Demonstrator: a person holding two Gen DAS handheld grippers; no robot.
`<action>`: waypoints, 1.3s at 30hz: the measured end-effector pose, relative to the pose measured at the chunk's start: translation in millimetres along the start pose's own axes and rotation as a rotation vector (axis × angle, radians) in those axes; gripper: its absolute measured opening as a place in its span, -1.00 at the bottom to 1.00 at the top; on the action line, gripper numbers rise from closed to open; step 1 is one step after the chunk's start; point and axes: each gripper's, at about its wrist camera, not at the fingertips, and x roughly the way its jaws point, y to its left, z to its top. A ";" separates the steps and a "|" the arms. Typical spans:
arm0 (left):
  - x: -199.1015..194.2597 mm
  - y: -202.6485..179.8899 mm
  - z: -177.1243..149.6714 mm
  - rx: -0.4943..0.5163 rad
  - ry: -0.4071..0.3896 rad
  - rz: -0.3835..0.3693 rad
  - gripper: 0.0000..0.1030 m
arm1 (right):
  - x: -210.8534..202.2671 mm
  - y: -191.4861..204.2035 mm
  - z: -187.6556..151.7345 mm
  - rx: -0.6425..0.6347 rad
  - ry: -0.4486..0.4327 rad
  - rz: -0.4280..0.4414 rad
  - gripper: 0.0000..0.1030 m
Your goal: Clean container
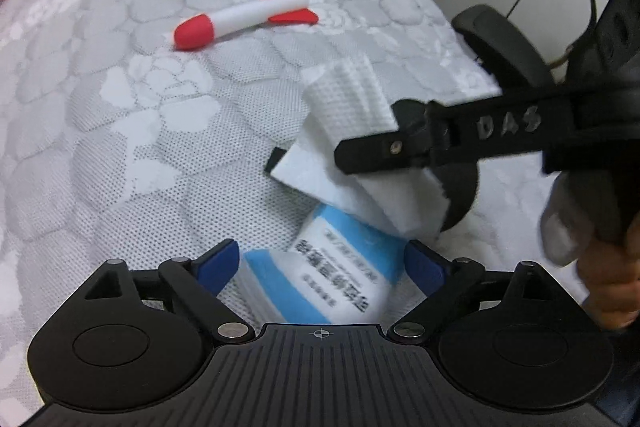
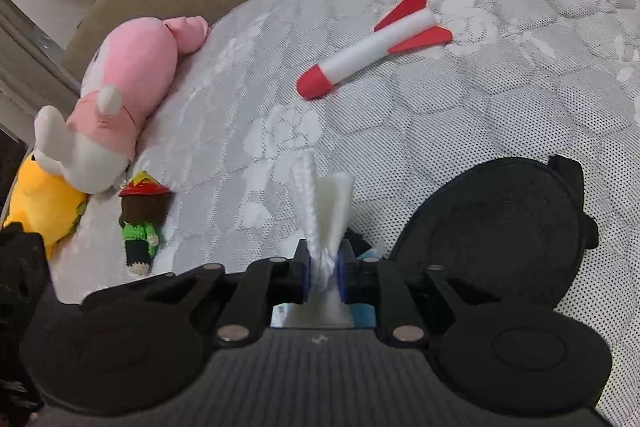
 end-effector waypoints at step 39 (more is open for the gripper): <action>-16.9 54.9 6.8 -0.168 0.209 0.217 0.93 | 12.7 29.2 -12.7 -0.117 0.016 -0.024 -0.65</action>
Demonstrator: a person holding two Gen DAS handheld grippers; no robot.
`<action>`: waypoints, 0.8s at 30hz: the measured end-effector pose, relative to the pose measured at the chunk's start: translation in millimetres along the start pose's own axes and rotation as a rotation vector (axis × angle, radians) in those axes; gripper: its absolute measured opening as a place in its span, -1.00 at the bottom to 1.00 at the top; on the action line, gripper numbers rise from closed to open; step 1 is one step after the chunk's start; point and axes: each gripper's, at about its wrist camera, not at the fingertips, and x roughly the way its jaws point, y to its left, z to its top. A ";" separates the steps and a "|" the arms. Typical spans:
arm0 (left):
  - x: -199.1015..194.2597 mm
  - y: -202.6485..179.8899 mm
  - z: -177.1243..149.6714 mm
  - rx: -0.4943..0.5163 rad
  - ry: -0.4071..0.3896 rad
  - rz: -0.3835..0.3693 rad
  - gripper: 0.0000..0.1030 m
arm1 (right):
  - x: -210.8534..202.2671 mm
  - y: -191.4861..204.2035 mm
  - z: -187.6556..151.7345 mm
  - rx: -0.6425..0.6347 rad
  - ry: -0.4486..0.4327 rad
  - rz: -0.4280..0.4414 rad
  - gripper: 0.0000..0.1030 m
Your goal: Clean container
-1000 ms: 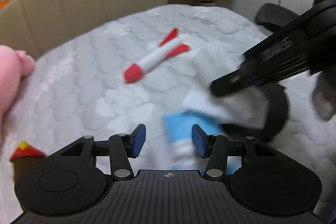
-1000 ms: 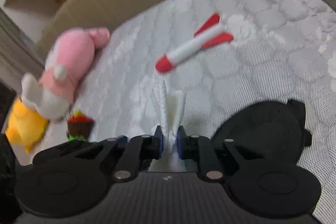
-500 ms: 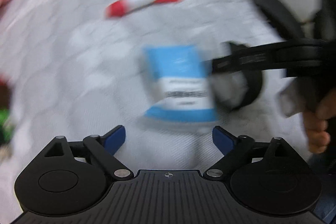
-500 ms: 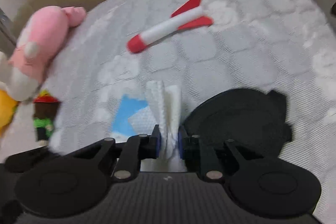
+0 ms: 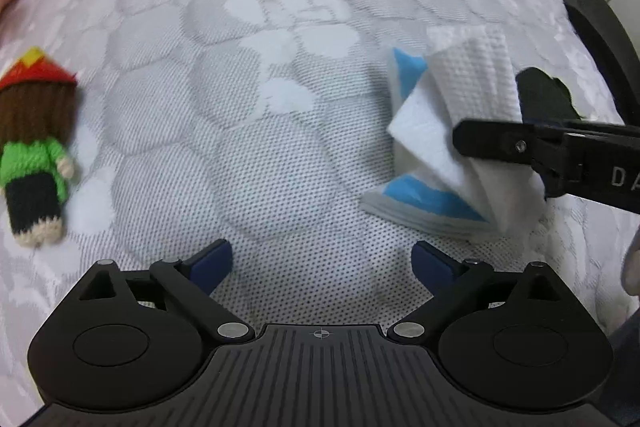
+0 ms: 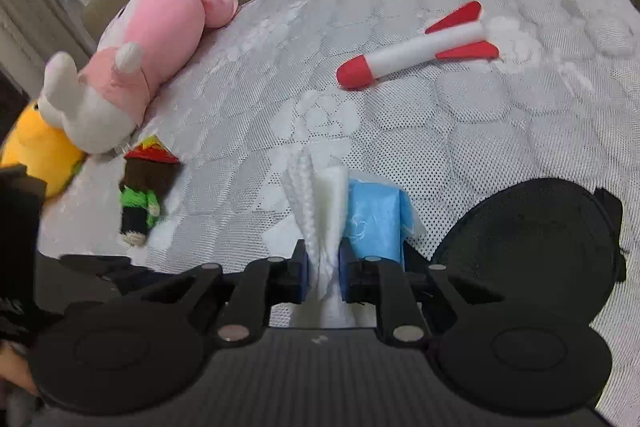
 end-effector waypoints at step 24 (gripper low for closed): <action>7.5 19.7 -6.3 -0.143 -0.019 -0.182 0.97 | -49.0 12.5 5.7 -0.047 -0.158 -0.165 -0.65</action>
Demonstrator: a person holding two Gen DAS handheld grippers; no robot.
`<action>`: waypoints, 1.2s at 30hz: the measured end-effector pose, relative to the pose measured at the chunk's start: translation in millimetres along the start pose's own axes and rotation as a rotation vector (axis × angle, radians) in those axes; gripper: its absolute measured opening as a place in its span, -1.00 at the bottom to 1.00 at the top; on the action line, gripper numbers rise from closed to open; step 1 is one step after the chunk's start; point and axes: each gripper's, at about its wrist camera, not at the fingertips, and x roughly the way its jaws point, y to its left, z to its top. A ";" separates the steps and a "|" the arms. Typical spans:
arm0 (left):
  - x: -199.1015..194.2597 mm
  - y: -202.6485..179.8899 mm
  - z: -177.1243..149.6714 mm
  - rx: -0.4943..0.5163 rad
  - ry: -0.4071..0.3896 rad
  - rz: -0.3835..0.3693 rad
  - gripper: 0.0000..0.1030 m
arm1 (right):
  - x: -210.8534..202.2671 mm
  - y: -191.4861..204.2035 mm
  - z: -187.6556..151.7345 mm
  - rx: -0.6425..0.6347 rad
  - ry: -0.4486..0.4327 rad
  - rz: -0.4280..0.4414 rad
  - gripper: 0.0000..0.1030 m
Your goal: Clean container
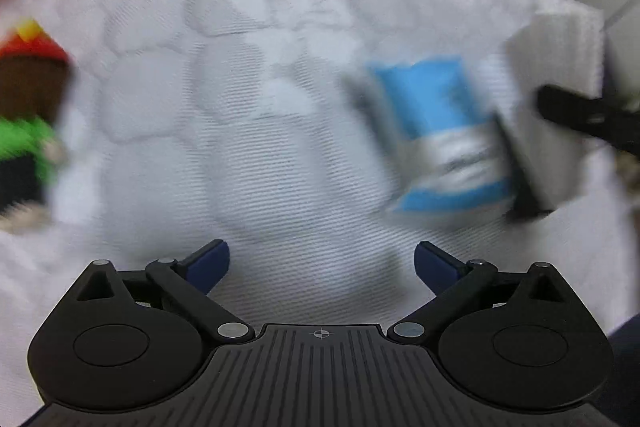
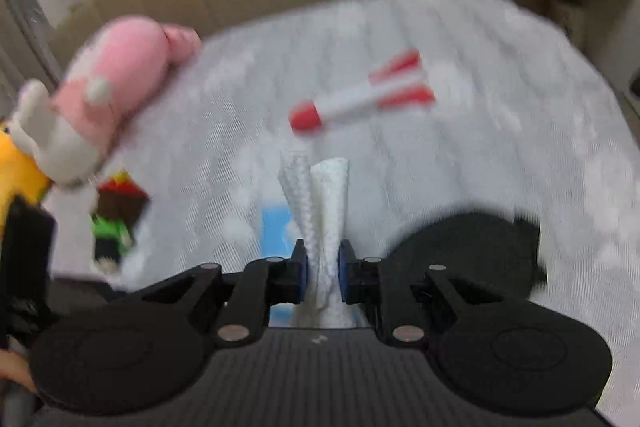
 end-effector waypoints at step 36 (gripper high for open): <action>3.3 -132.6 -40.6 0.780 -0.346 0.229 0.70 | 41.9 -49.0 2.3 0.243 0.089 0.234 -0.75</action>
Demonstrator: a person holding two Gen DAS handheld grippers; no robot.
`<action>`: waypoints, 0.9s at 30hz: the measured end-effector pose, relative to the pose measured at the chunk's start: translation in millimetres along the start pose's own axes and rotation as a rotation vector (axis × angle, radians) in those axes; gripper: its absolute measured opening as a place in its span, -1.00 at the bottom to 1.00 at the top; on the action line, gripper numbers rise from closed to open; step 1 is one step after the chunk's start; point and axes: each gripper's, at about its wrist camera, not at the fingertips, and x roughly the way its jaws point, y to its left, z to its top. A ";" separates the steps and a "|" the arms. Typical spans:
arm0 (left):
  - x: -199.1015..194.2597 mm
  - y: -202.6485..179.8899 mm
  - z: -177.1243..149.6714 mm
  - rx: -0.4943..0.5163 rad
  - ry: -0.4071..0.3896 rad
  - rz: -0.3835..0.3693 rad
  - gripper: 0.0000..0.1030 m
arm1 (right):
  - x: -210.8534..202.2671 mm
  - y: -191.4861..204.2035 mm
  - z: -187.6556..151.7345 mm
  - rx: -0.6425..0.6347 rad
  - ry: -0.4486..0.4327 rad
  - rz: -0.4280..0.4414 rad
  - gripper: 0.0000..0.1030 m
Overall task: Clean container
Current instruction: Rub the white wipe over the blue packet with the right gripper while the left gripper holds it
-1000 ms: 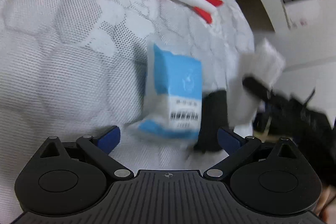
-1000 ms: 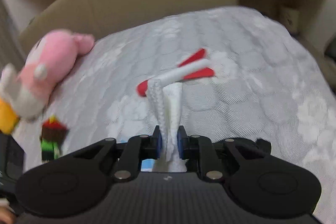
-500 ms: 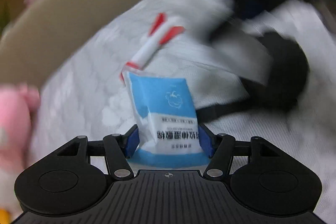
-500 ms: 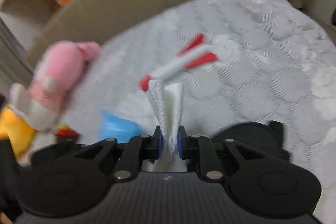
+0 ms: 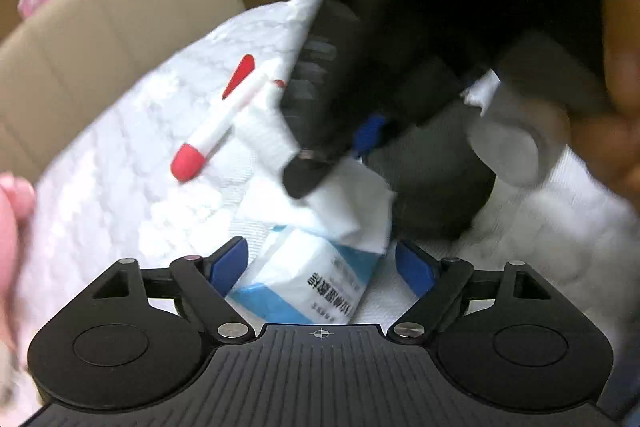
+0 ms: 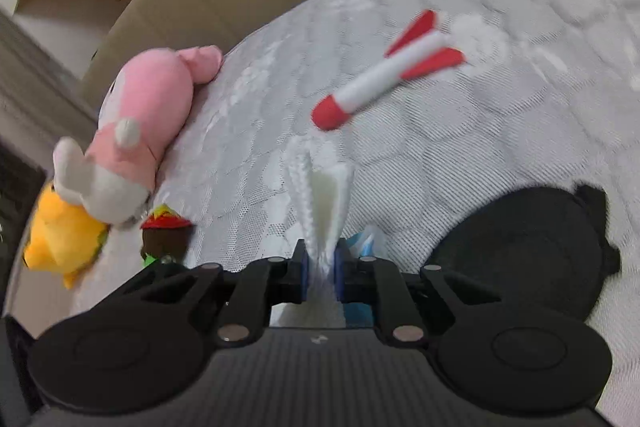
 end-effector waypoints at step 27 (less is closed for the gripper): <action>20.1 69.8 -32.6 -0.544 0.261 -0.315 0.80 | -16.7 5.4 -15.1 -0.117 0.003 -0.228 -0.66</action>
